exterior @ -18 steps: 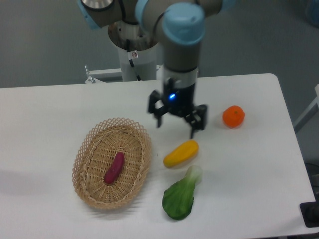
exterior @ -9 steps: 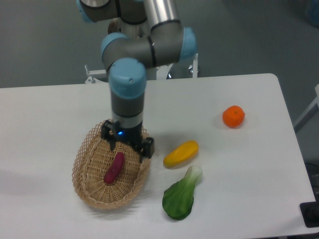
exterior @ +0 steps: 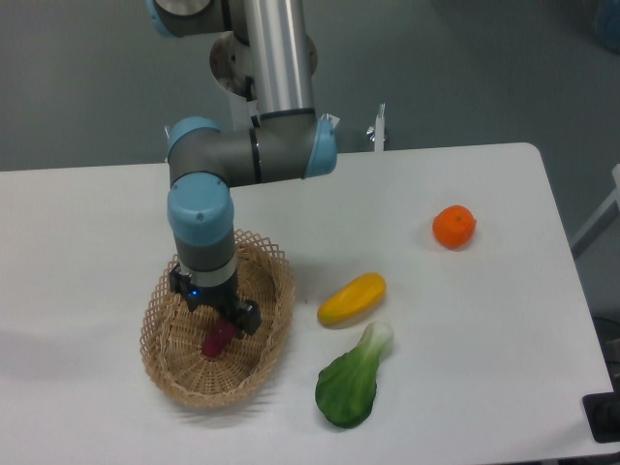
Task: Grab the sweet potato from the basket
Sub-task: 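Lower the gripper into the basket and close it on the sweet potato, then lift the held sweet potato out of the basket and carry it away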
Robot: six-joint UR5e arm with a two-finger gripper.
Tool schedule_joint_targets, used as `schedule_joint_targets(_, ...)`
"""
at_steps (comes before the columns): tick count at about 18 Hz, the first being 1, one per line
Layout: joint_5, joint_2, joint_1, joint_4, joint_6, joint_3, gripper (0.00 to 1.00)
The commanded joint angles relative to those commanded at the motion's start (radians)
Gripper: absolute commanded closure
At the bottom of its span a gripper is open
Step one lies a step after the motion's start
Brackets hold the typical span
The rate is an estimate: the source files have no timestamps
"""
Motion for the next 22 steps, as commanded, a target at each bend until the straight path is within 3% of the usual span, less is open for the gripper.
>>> schedule_joint_targets(7, 0.014, -0.02, 0.0, 0.029, 0.0, 0.003, 0.0)
schedule_joint_targets(9, 0.06, -0.023, -0.006, 0.046, 0.002, 0.002, 0.13)
schedule_joint_targets(14, 0.064, -0.02, -0.008, 0.048, 0.003, 0.006, 0.56)
schedule_joint_targets(16, 0.064, -0.018, -0.008, 0.048, 0.003, 0.008, 0.69)
schedule_joint_targets(19, 0.064, -0.009, -0.008, 0.046, 0.005, 0.011, 0.82)
schedule_joint_targets(22, 0.064, 0.001, -0.006, 0.048, 0.006, 0.017, 0.86)
